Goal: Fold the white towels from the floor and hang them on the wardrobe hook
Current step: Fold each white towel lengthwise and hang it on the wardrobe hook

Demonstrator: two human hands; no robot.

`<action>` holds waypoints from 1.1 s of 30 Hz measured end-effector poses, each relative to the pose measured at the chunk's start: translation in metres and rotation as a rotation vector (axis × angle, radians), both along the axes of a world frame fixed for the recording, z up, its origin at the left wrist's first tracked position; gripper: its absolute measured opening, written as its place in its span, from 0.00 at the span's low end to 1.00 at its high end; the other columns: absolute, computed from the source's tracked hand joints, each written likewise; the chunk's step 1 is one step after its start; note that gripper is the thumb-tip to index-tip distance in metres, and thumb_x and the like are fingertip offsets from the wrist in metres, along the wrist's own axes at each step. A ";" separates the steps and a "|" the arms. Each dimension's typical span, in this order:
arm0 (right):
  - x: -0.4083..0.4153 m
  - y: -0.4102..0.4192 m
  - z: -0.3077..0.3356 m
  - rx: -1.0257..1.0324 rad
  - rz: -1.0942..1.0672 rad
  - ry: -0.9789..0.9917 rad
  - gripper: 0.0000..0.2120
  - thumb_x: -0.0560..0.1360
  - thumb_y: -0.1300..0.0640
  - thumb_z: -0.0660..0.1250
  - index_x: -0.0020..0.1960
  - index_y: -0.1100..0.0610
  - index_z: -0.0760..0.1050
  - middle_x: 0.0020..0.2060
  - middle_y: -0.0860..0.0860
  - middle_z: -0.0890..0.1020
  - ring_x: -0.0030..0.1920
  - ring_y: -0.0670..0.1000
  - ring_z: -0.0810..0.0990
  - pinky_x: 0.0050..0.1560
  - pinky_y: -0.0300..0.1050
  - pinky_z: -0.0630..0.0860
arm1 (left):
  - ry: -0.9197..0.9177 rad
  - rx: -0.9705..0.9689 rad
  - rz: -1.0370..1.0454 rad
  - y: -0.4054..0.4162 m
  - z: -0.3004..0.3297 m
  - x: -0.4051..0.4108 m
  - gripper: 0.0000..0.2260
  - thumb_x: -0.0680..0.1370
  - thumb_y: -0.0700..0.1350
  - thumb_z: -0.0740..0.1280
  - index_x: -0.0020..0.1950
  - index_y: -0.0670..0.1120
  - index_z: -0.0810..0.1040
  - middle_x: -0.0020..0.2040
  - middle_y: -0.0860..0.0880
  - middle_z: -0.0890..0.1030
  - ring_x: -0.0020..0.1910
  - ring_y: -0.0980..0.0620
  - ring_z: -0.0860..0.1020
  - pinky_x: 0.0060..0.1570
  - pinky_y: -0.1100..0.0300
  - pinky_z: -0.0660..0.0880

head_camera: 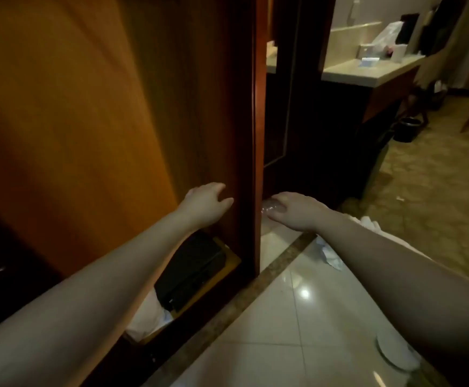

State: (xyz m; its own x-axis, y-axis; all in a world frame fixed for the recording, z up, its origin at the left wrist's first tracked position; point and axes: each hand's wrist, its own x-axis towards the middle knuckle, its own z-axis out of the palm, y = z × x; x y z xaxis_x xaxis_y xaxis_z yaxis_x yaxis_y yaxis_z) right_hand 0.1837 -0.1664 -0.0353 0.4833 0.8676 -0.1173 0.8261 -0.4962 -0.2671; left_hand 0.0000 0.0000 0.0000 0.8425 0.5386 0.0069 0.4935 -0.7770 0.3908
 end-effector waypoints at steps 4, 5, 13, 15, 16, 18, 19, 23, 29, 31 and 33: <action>0.052 -0.020 -0.032 -0.072 -0.040 0.026 0.40 0.76 0.28 0.51 0.80 0.49 0.60 0.80 0.50 0.63 0.78 0.55 0.62 0.74 0.55 0.62 | 0.102 -0.011 -0.024 -0.012 -0.029 0.062 0.26 0.84 0.55 0.60 0.79 0.46 0.63 0.78 0.45 0.66 0.77 0.46 0.64 0.76 0.44 0.62; 0.069 -0.025 -0.044 -0.097 -0.060 0.032 0.39 0.77 0.29 0.52 0.81 0.49 0.60 0.80 0.50 0.62 0.78 0.55 0.62 0.74 0.55 0.61 | 0.123 -0.013 -0.024 -0.015 -0.038 0.080 0.26 0.84 0.55 0.60 0.79 0.46 0.63 0.78 0.45 0.66 0.77 0.46 0.64 0.76 0.44 0.62; 0.181 -0.078 -0.132 -0.151 -0.183 0.124 0.31 0.80 0.37 0.59 0.78 0.53 0.65 0.77 0.52 0.68 0.76 0.55 0.66 0.74 0.53 0.61 | 0.276 -0.082 -0.073 -0.048 -0.123 0.216 0.23 0.84 0.56 0.59 0.76 0.47 0.68 0.74 0.45 0.71 0.71 0.44 0.71 0.70 0.47 0.66; 0.201 -0.095 -0.151 -0.177 -0.223 0.151 0.31 0.81 0.39 0.60 0.78 0.54 0.64 0.77 0.52 0.68 0.76 0.55 0.65 0.75 0.53 0.60 | 0.290 -0.120 -0.081 -0.061 -0.144 0.248 0.22 0.83 0.55 0.59 0.75 0.47 0.70 0.73 0.44 0.73 0.71 0.44 0.71 0.69 0.48 0.67; 0.211 -0.103 -0.160 -0.191 -0.245 0.165 0.31 0.81 0.40 0.60 0.78 0.54 0.64 0.77 0.52 0.68 0.76 0.55 0.66 0.75 0.53 0.60 | 0.293 -0.142 -0.082 -0.067 -0.154 0.262 0.22 0.83 0.54 0.60 0.75 0.47 0.70 0.73 0.45 0.73 0.71 0.44 0.71 0.69 0.49 0.67; 0.231 -0.119 -0.178 -0.176 -0.300 0.209 0.29 0.81 0.41 0.62 0.77 0.53 0.65 0.76 0.52 0.69 0.75 0.56 0.67 0.73 0.52 0.63 | 0.293 -0.178 -0.101 -0.082 -0.170 0.291 0.21 0.84 0.53 0.60 0.74 0.46 0.71 0.73 0.45 0.73 0.71 0.44 0.71 0.70 0.50 0.66; 0.241 -0.127 -0.185 -0.167 -0.332 0.229 0.28 0.81 0.42 0.63 0.77 0.53 0.66 0.75 0.52 0.70 0.74 0.56 0.68 0.71 0.51 0.65 | 0.294 -0.193 -0.110 -0.089 -0.178 0.306 0.20 0.84 0.53 0.60 0.73 0.46 0.72 0.72 0.46 0.74 0.70 0.44 0.72 0.69 0.51 0.66; 0.280 -0.151 -0.212 -0.173 -0.447 0.284 0.26 0.80 0.45 0.64 0.75 0.54 0.69 0.74 0.53 0.71 0.72 0.57 0.70 0.69 0.51 0.67 | 0.330 -0.242 -0.167 -0.110 -0.207 0.361 0.16 0.83 0.51 0.60 0.68 0.46 0.75 0.68 0.46 0.76 0.65 0.43 0.75 0.65 0.52 0.69; 0.348 -0.174 -0.255 -0.243 -0.591 0.363 0.24 0.81 0.46 0.62 0.74 0.53 0.69 0.73 0.53 0.71 0.71 0.58 0.71 0.68 0.51 0.66 | 0.403 -0.255 -0.260 -0.117 -0.253 0.451 0.16 0.83 0.51 0.61 0.67 0.46 0.77 0.68 0.44 0.77 0.65 0.42 0.75 0.62 0.52 0.73; 0.376 -0.176 -0.271 -0.267 -0.635 0.394 0.24 0.81 0.47 0.62 0.75 0.53 0.69 0.73 0.54 0.71 0.71 0.58 0.71 0.68 0.52 0.67 | 0.418 -0.269 -0.289 -0.114 -0.270 0.488 0.16 0.83 0.51 0.61 0.68 0.47 0.76 0.68 0.45 0.77 0.65 0.42 0.76 0.62 0.53 0.73; 0.406 -0.174 -0.286 -0.270 -0.675 0.440 0.24 0.81 0.47 0.62 0.75 0.53 0.68 0.73 0.54 0.71 0.70 0.57 0.71 0.68 0.53 0.69 | 0.421 -0.297 -0.313 -0.107 -0.287 0.529 0.16 0.83 0.51 0.61 0.68 0.47 0.76 0.69 0.45 0.77 0.64 0.42 0.76 0.58 0.57 0.71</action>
State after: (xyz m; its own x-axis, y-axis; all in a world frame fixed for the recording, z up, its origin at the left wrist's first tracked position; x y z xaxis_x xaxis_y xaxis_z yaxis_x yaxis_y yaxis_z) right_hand 0.5899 -0.3403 -0.3217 0.7490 0.3247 -0.5775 0.1787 -0.9384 -0.2959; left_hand 0.5287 -0.1075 -0.2867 0.8591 0.1924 -0.4743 0.4183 -0.7980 0.4339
